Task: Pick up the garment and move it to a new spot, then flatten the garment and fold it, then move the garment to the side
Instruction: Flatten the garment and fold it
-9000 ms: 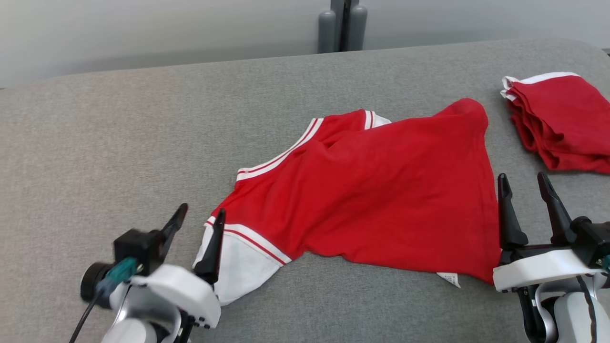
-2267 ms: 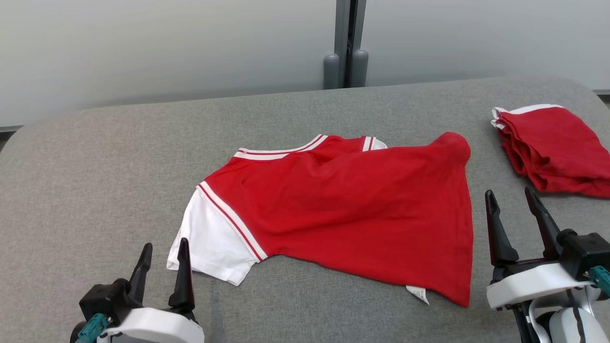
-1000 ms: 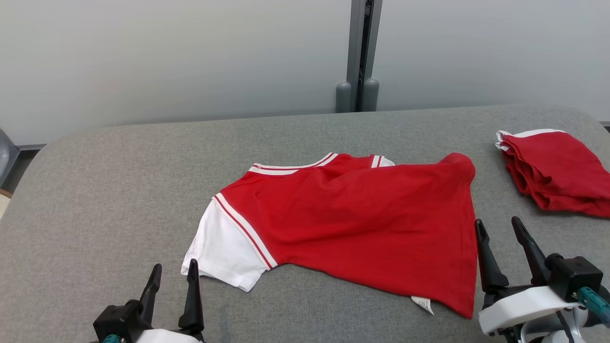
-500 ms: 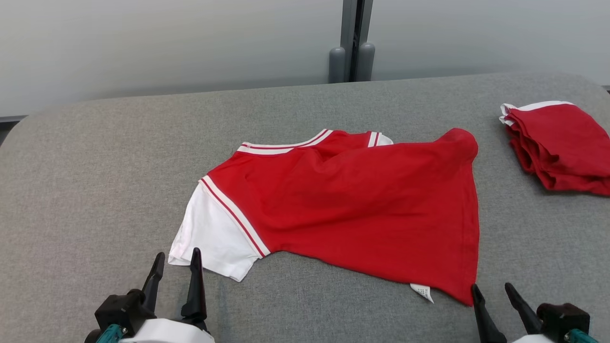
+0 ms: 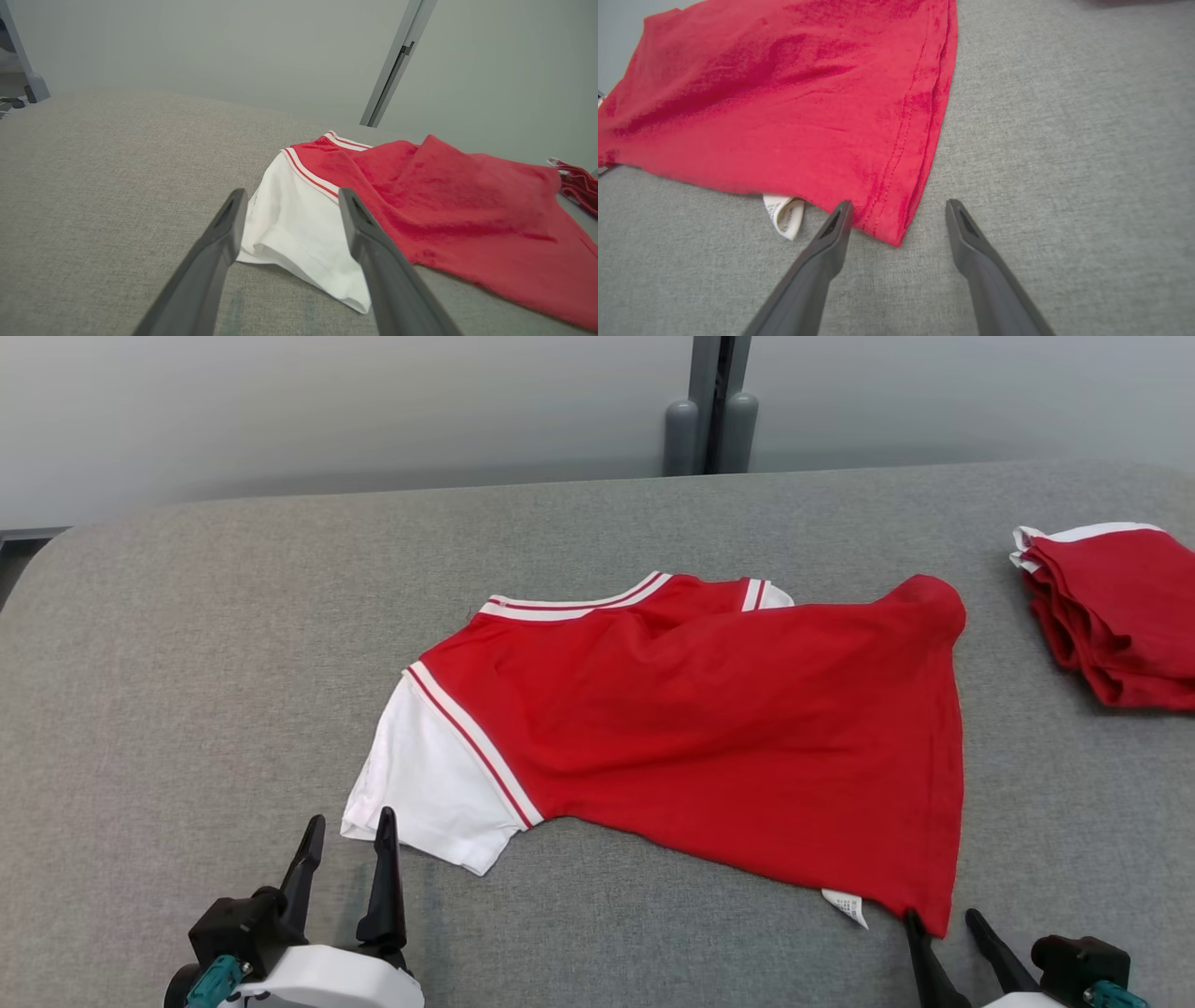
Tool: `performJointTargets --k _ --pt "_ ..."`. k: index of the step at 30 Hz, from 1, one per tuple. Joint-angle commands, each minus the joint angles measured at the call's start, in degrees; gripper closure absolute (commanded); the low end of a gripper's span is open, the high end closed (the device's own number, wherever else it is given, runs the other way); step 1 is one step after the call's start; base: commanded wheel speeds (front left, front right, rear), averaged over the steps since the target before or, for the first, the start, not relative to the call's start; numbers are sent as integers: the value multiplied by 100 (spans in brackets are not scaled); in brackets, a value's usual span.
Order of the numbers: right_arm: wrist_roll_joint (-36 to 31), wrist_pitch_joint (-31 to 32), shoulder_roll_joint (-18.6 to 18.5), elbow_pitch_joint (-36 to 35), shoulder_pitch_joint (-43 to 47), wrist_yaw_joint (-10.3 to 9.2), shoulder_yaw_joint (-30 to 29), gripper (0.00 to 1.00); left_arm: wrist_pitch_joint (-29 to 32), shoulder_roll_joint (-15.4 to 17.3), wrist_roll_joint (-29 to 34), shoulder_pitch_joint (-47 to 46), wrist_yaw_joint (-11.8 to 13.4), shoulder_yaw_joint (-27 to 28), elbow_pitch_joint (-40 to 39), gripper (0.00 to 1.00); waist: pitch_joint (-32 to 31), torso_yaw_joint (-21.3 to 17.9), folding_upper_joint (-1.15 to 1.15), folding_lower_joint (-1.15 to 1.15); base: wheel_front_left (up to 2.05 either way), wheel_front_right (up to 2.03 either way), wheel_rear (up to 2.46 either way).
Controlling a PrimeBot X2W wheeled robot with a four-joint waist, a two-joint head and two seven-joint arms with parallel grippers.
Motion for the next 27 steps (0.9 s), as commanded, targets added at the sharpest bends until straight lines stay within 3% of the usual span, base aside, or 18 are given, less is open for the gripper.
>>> performJointTargets --k 1,5,6,8,9,13,19,27 --pt "30 -37 -27 42 -76 1 22 0 -27 34 41 -109 -31 35 11 0 9 31 0 0 0 0 0" --pt "104 -109 -25 380 -206 1 108 0 -27 22 53 -114 -41 71 16 0 22 103 0 0 0 0 0" --pt "115 -119 -23 456 -240 1 130 13 -27 18 54 -113 -41 82 8 0 29 114 0 0 0 0 0" --pt "117 -152 -19 584 -300 1 162 50 -27 11 62 -110 -45 105 2 0 37 128 0 0 0 0 0" --pt "105 -148 -15 647 -337 1 173 64 -27 11 63 -108 -39 119 -1 0 42 132 0 0 0 0 0" --pt "95 -165 -17 830 -462 1 220 100 -27 -1 82 -101 -48 167 1 0 46 127 0 0 0 0 0" --pt "-13 -288 -43 716 -643 0 -56 100 -22 -12 20 -81 -105 212 71 0 40 55 0 0 0 0 0" --pt "-573 -104 -31 273 -761 0 -803 100 459 17 -132 -333 -206 87 636 0 64 -48 0 0 0 0 0"
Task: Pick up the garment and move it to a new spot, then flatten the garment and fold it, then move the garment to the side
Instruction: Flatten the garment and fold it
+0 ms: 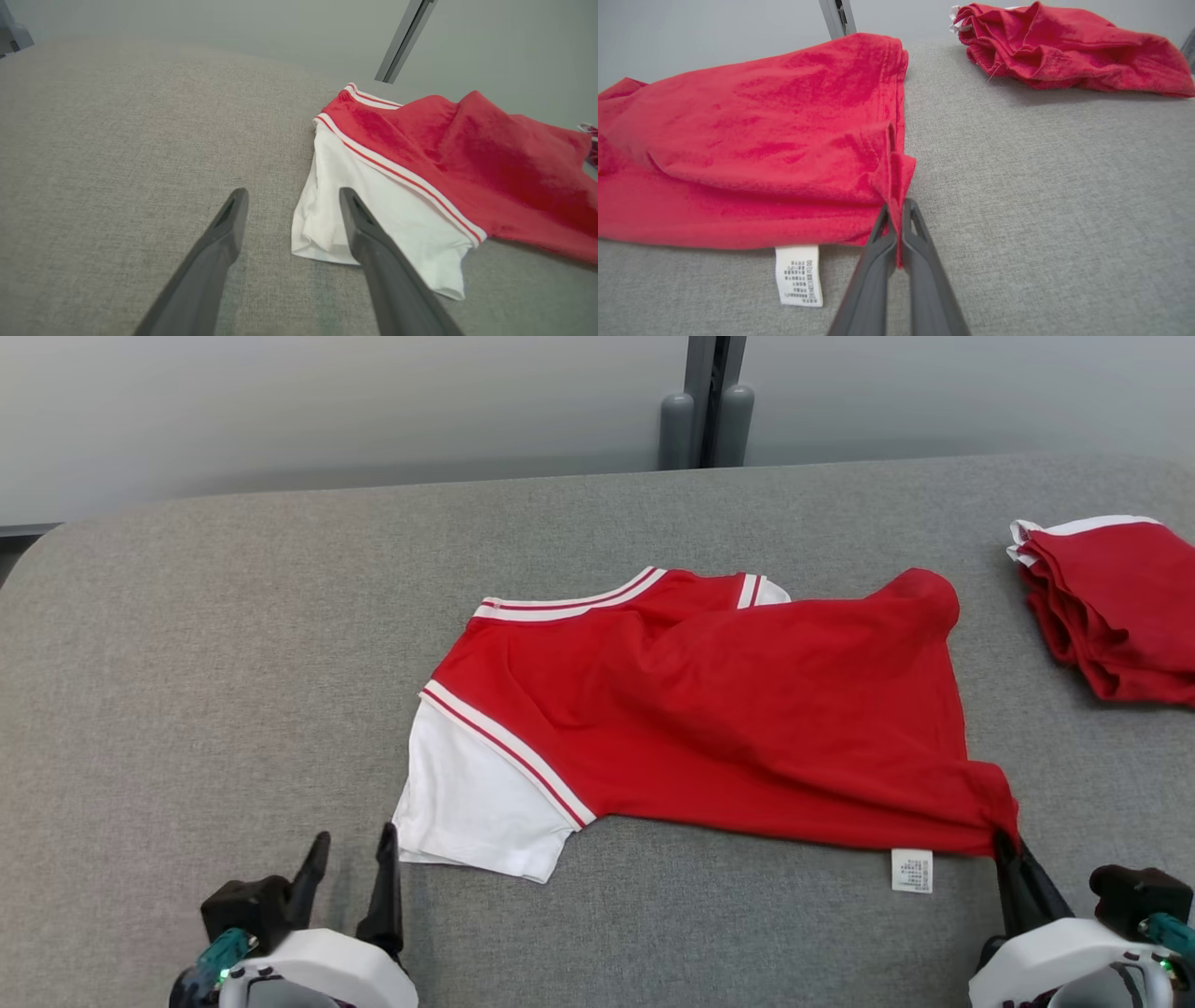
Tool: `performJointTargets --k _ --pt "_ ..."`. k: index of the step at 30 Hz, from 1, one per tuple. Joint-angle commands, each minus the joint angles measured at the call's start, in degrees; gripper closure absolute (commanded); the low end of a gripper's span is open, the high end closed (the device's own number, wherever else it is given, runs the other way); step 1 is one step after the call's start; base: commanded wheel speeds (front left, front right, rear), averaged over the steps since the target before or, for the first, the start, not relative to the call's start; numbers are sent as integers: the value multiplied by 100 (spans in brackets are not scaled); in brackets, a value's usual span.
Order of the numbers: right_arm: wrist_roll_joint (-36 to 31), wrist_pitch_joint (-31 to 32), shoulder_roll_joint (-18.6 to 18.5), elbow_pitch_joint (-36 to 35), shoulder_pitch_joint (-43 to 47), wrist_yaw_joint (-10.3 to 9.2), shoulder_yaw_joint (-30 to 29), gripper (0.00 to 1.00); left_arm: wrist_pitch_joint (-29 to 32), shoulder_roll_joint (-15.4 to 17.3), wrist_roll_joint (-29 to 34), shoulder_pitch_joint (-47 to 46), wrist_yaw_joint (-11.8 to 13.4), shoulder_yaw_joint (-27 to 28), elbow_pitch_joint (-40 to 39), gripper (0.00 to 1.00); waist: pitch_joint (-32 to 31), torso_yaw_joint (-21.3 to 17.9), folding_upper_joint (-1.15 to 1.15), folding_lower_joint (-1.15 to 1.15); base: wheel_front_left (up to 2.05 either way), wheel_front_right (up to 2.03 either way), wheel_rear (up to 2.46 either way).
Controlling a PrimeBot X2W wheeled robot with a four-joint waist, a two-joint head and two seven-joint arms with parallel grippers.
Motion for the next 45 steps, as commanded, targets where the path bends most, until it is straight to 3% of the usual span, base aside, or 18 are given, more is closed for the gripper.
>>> performJointTargets --k 1,5,11,26,27,29,31,41,45 --pt "-36 49 -32 -59 -49 -1 -32 100 71 8 -52 -113 -39 -33 72 0 15 -13 0 0 0 0 0" --pt "-70 123 -35 -180 -87 -1 -73 100 280 -65 -146 -293 -104 -116 377 0 65 -18 0 0 0 0 0" --pt "-1 150 -36 -235 -79 -1 23 100 399 -82 -70 -608 13 -153 906 0 106 -18 0 0 0 0 0" --pt "-1 161 -35 -288 6 -1 150 100 732 -133 121 -988 -212 -637 1629 0 50 -59 0 0 0 0 0" --pt "-3 166 -35 -290 8 -1 155 100 741 -143 124 -1001 -212 -659 1662 7 44 -61 0 0 0 0 0" --pt "-7 181 -35 -294 12 -1 175 100 789 -156 134 -1032 -223 -706 1762 58 28 -69 0 0 0 0 0" --pt "-4 192 -35 -297 21 -1 197 100 816 -166 127 -1065 -257 -743 1874 100 10 -80 0 0 0 0 0" --pt "25 136 -36 -430 1 -1 155 100 -37 -164 -133 -1101 -346 -423 1676 100 -113 -126 0 0 0 0 0" --pt "389 207 -35 -661 -77 -1 168 100 -288 -111 -255 -972 -437 -240 1243 100 -196 -113 0 0 0 0 0"
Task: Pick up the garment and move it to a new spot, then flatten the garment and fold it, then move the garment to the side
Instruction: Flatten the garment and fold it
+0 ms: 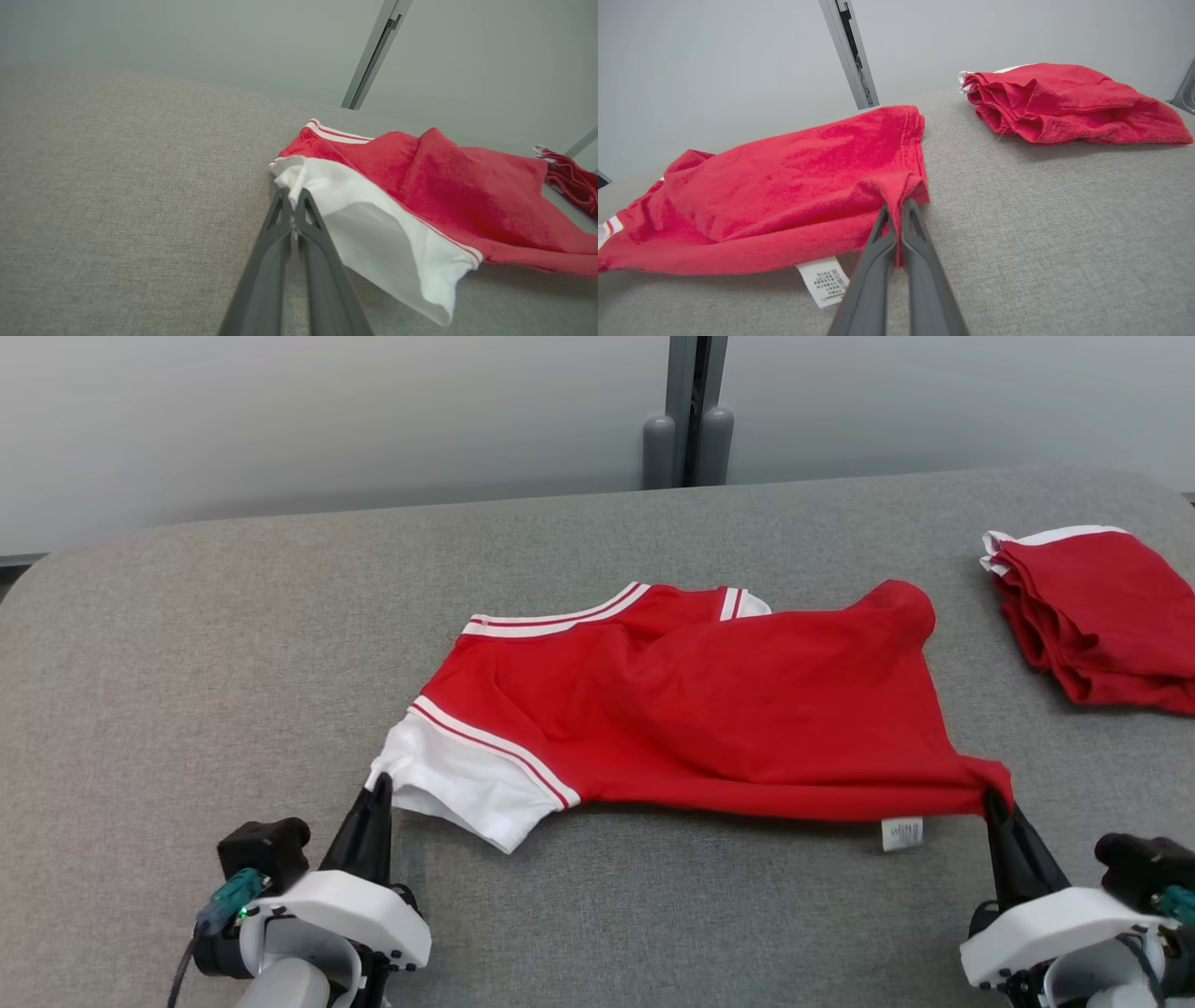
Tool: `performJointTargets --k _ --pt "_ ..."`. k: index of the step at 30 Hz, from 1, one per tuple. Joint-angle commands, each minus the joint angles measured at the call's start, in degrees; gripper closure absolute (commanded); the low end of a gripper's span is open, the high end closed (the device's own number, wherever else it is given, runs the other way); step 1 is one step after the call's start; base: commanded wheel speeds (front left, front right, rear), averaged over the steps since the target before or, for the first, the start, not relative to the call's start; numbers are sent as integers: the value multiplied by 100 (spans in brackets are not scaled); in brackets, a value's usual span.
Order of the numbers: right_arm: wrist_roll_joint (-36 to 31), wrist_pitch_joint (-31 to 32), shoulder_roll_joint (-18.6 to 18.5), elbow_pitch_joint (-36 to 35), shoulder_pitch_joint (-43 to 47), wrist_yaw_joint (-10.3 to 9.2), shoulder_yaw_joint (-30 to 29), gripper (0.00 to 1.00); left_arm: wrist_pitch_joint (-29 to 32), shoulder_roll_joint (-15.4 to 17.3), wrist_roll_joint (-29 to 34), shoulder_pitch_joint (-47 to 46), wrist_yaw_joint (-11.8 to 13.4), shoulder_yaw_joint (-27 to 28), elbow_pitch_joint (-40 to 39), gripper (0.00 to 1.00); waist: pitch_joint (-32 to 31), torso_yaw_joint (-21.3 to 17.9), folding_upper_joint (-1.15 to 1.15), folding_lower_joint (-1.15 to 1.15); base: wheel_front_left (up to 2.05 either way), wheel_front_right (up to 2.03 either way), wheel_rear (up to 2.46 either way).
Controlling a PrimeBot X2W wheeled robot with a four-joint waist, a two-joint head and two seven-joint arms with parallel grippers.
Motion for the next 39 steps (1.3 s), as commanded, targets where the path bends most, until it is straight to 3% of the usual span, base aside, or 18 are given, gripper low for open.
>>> performJointTargets --k 1,5,18,28,34,39 --pt "265 58 -38 -143 -81 -1 12 100 -75 79 -34 92 -40 68 -193 100 -47 9 0 0 0 0 0" --pt "650 184 -43 -679 -59 -1 37 100 -177 66 -169 298 -70 269 -949 100 -142 21 0 0 0 0 0" --pt "1327 819 -276 -3091 203 -1 -33 100 -246 176 185 864 186 650 -4345 100 -415 -84 0 0 0 0 0" --pt "1655 1241 -263 -4773 362 0 -422 100 -42 473 511 693 335 896 -6509 100 -396 -257 0 0 0 0 0" --pt "1875 1467 -181 -5191 439 -1 -579 100 390 709 676 320 349 887 -7008 100 -140 -273 0 0 0 0 0" --pt "1996 1577 -135 -4755 -94 0 -357 100 635 826 403 -390 28 743 -6461 100 387 -218 0 0 0 0 0"
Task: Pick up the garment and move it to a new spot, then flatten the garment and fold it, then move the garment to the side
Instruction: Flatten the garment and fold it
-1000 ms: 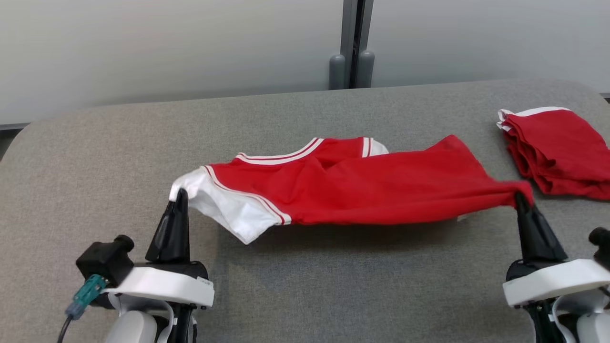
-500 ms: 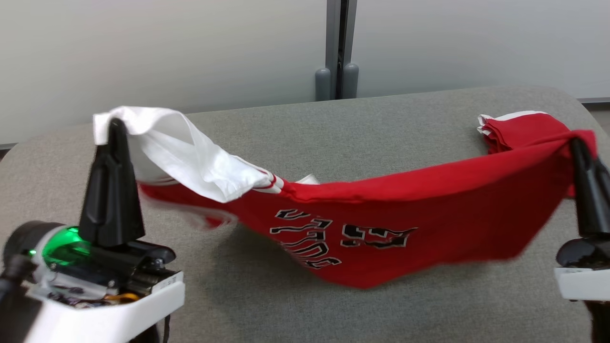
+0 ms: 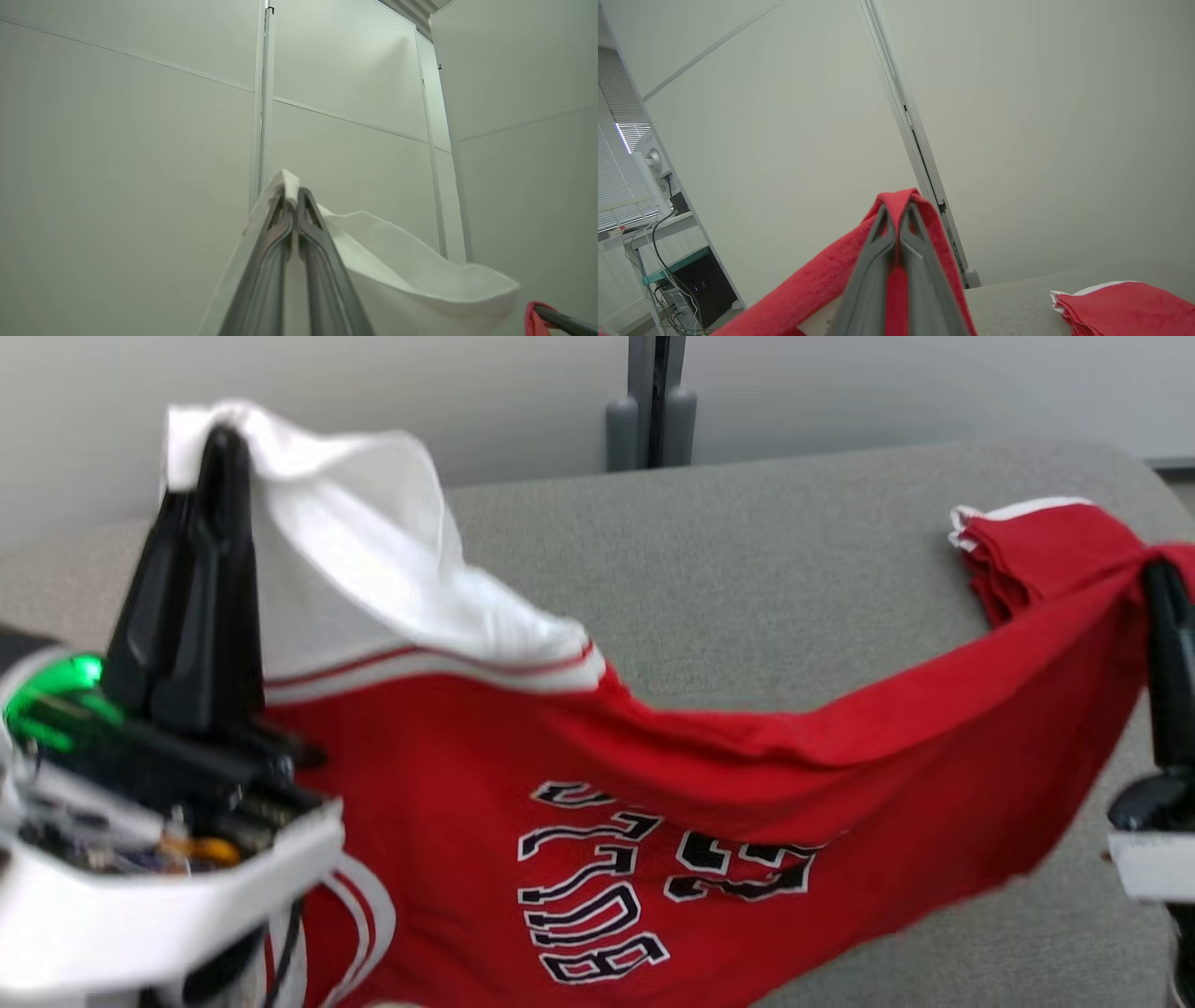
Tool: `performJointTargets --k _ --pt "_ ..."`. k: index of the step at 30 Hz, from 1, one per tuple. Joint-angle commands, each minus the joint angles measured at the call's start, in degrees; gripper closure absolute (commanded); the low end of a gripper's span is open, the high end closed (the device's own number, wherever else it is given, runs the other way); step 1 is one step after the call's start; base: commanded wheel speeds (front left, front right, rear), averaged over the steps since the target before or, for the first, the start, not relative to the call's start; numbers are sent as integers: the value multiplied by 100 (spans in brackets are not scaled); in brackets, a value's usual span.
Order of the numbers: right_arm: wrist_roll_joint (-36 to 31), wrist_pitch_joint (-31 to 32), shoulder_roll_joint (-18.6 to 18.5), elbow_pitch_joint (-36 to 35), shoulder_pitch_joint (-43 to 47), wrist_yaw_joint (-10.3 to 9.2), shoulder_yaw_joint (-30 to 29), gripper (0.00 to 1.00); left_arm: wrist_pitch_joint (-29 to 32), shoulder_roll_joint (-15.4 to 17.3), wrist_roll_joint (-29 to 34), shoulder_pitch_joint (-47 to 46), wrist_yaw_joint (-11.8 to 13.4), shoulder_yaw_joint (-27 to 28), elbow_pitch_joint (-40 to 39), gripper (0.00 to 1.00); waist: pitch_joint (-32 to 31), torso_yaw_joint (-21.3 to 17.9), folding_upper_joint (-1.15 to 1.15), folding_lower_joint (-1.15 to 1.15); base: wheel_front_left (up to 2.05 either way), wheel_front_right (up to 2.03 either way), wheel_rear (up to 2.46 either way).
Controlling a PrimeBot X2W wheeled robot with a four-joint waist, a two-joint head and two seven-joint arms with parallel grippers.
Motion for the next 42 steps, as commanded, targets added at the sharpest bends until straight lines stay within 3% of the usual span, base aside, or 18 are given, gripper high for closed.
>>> performJointTargets --k 1,6,10,16,17,23,29,34,42 --pt "17 21 -12 128 -288 3 71 100 5 48 -62 -290 -82 19 170 100 368 42 0 0 0 0 0" --pt "-99 83 -145 1228 -2084 3 326 100 208 246 -126 -2034 -517 38 1482 100 1130 71 0 0 0 0 0" --pt "-424 -71 -290 2430 -4054 3 570 100 238 618 331 -3919 -877 -249 2763 100 1664 102 0 0 0 0 0" --pt "-783 -729 -291 4328 -6432 3 962 100 -349 625 860 -6224 -992 -514 4596 100 2005 130 0 0 0 0 0" --pt "-783 -729 -291 4328 -6432 3 962 100 -349 625 860 -6224 -992 -514 4596 100 2005 130 0 0 0 0 0" --pt "-1026 -1361 -160 5861 -7894 3 940 100 -848 357 1176 -7467 -986 -584 5507 100 2536 332 0 0 0 0 0" --pt "-1311 -1916 -223 7153 -8026 3 1055 100 -889 -42 1107 -6936 -936 -324 5865 100 3140 609 0 0 0 0 0" --pt "-1228 -2210 -250 7933 -7651 3 1278 100 -894 -337 998 -5898 -976 181 5461 100 3360 721 0 0 0 0 0" --pt "-307 -2194 -415 7912 -7035 3 1848 100 -894 -343 821 -4345 -1057 584 4226 100 3311 683 0 0 0 0 0"
